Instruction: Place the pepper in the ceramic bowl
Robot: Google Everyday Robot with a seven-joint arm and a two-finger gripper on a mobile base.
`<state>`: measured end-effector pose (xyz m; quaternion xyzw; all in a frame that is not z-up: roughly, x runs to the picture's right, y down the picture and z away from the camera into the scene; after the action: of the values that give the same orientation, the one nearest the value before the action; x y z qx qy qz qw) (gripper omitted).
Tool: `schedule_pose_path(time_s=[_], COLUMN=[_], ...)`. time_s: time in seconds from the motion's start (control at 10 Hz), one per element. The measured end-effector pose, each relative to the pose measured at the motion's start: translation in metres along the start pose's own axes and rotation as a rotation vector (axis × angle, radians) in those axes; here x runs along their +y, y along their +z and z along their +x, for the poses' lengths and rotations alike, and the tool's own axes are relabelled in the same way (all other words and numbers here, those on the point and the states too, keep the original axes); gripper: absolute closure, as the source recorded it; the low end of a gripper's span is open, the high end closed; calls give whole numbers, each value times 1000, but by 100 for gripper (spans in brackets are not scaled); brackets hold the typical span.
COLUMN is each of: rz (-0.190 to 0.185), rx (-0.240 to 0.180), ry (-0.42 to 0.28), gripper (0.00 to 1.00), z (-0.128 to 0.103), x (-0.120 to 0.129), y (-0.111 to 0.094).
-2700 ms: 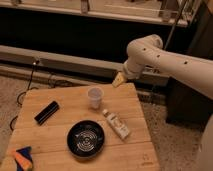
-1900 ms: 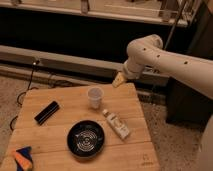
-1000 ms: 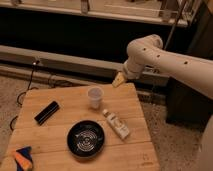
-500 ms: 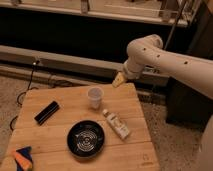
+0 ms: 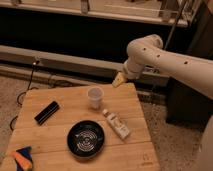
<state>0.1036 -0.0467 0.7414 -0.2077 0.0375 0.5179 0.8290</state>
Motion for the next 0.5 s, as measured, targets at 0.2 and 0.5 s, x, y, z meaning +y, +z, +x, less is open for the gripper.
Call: schedule_pose_path(time_s=[0.2,0.5], rz=[-13,-88], rx=[4,55], ry=[-54,-344], gripper=[20,20], z=[1,16], x=[18,128], y=[0,12])
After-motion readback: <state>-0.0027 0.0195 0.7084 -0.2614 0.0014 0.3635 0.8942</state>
